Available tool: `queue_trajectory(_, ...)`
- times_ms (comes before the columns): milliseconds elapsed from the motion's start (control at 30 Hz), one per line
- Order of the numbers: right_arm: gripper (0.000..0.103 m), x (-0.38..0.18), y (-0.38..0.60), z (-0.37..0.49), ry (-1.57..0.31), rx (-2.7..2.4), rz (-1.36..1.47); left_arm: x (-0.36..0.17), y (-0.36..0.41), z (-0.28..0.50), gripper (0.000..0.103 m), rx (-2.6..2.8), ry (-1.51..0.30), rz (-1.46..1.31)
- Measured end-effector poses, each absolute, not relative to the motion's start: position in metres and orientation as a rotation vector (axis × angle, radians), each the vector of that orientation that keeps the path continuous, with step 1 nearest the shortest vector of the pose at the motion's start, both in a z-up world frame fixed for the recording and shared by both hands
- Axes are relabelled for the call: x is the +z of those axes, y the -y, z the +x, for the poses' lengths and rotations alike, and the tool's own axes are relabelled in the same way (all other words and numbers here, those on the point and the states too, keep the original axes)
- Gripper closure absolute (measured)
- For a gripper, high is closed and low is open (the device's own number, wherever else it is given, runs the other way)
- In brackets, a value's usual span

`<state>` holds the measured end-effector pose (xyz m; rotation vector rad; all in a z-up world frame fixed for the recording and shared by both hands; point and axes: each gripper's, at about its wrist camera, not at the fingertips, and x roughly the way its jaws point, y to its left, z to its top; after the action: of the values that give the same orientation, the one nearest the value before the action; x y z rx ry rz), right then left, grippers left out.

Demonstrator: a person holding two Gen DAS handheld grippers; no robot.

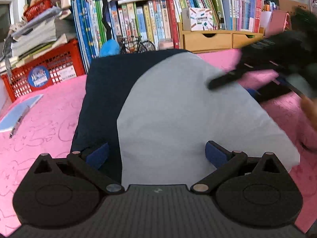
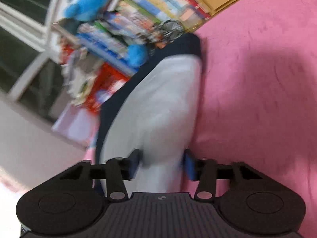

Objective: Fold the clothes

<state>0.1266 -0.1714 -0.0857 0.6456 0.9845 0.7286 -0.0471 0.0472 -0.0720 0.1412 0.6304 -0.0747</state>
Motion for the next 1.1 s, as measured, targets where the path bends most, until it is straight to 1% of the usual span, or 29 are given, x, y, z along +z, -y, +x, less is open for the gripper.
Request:
queue_trajectory(133,0.061,-0.097,0.168,0.175,-1.012,0.691,0.739,-0.072,-0.057,-0.048,0.000,-0.120,-0.636,0.124)
queue_trajectory(400,0.062,-0.102,0.165,0.231,-0.965,0.614,0.718,-0.072,-0.067,-0.048,0.000,-0.168,-0.634,0.087)
queue_trajectory(433,0.071,-0.104,0.164,0.241,-0.949,0.578,0.717,-0.071,-0.068,-0.047,0.000,-0.170,-0.634,0.084)
queue_trajectory(533,0.088,-0.110,0.170,0.269,-0.908,0.447,0.715,-0.071,-0.070,-0.047,0.000,-0.177,-0.635,0.069)
queue_trajectory(600,0.089,-0.106,0.179,0.268,-0.880,0.433,0.699,-0.071,-0.071,-0.047,0.000,-0.180,-0.633,0.062)
queue_trajectory(700,0.084,-0.078,0.181,0.236,-0.762,0.529,0.511,-0.070,-0.072,-0.047,0.000,-0.182,-0.629,0.054)
queue_trajectory(767,0.074,-0.057,0.174,0.196,-0.680,0.613,0.324,-0.070,-0.073,-0.047,0.000,-0.182,-0.626,0.049)
queue_trajectory(800,0.066,-0.050,0.171,0.173,-0.645,0.663,0.245,-0.070,-0.073,-0.047,0.000,-0.183,-0.624,0.045)
queue_trajectory(833,0.061,-0.044,0.167,0.149,-0.609,0.711,0.165,-0.069,-0.074,-0.047,0.000,-0.186,-0.621,0.038)
queue_trajectory(867,0.059,-0.037,0.163,0.125,-0.572,0.759,0.085,-0.069,-0.075,-0.047,0.000,-0.188,-0.618,0.031)
queue_trajectory(933,0.051,-0.035,0.160,0.078,-0.541,0.880,-0.008,-0.068,-0.079,-0.048,0.000,-0.195,-0.610,0.012)
queue_trajectory(1033,0.050,-0.054,0.153,0.028,-0.611,0.915,-0.167,-0.067,-0.084,-0.050,0.000,-0.207,-0.598,-0.015)
queue_trajectory(1100,0.048,-0.073,0.152,0.012,-0.668,0.865,-0.202,-0.065,-0.086,-0.052,0.000,-0.222,-0.596,-0.024)
